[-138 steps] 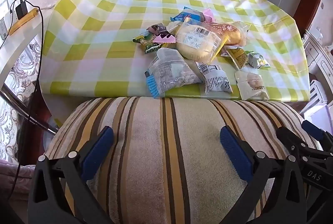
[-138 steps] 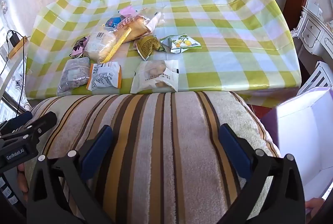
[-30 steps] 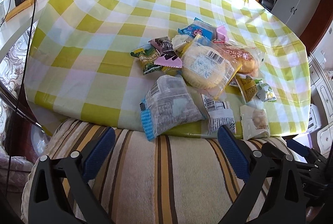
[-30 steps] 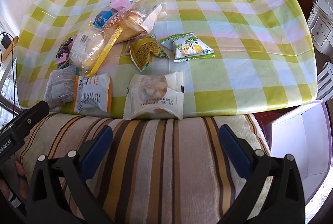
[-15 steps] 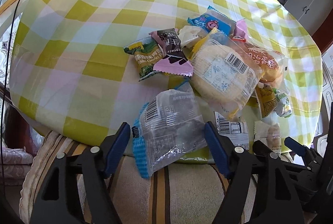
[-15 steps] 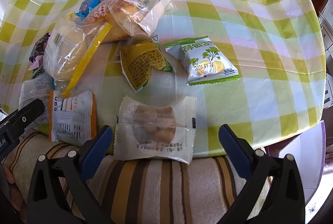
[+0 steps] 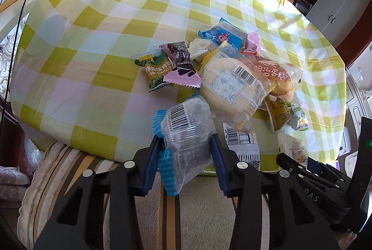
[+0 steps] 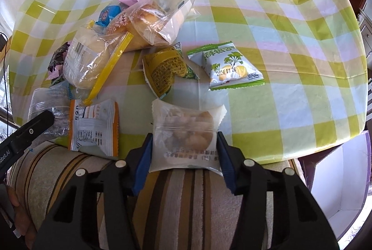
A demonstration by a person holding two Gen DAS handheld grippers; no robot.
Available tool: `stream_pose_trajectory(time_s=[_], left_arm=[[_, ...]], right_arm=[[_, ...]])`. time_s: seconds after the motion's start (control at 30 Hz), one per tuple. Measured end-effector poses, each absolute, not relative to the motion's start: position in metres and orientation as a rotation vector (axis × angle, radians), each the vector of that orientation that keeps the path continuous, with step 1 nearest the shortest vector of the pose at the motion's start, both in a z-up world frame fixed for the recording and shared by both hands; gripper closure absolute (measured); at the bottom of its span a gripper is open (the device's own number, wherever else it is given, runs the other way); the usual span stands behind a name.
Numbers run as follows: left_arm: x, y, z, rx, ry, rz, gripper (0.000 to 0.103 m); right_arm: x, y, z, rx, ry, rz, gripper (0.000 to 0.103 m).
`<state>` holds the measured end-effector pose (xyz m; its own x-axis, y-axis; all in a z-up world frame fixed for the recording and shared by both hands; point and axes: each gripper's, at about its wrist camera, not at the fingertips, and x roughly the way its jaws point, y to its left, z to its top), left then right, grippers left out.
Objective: Organize snacks
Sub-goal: 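Grasp the clear cookie pastry bag with right tool while left tool grasps blue-edged clear bag, then carry both held snacks over the white box and open both tools to drop them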
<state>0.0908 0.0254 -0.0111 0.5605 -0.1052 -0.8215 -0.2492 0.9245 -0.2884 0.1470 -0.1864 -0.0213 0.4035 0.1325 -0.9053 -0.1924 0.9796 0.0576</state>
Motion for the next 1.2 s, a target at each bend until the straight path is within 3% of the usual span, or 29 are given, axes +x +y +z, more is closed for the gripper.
stream_pose_trajectory(time_s=[0.2, 0.27, 0.67, 1.2], left_arm=[[0.073, 0.019, 0.000, -0.403, 0.944, 0.072, 0.065], [0.068, 0.014, 0.004, -0.395, 0.933, 0.067, 0.074], [0.044, -0.003, 0.021, -0.395, 0.878, -0.005, 0.087], [0.038, -0.079, 0.061, -0.315, 0.822, -0.264, 0.090]], right_arm=[[0.128, -0.203, -0.005, -0.019, 1.089, 0.213, 0.050], [0.122, -0.211, -0.001, -0.002, 1.078, 0.209, 0.050], [0.093, -0.270, 0.018, 0.086, 1.015, 0.156, 0.050], [0.068, -0.348, 0.029, 0.190, 0.967, 0.038, 0.050]])
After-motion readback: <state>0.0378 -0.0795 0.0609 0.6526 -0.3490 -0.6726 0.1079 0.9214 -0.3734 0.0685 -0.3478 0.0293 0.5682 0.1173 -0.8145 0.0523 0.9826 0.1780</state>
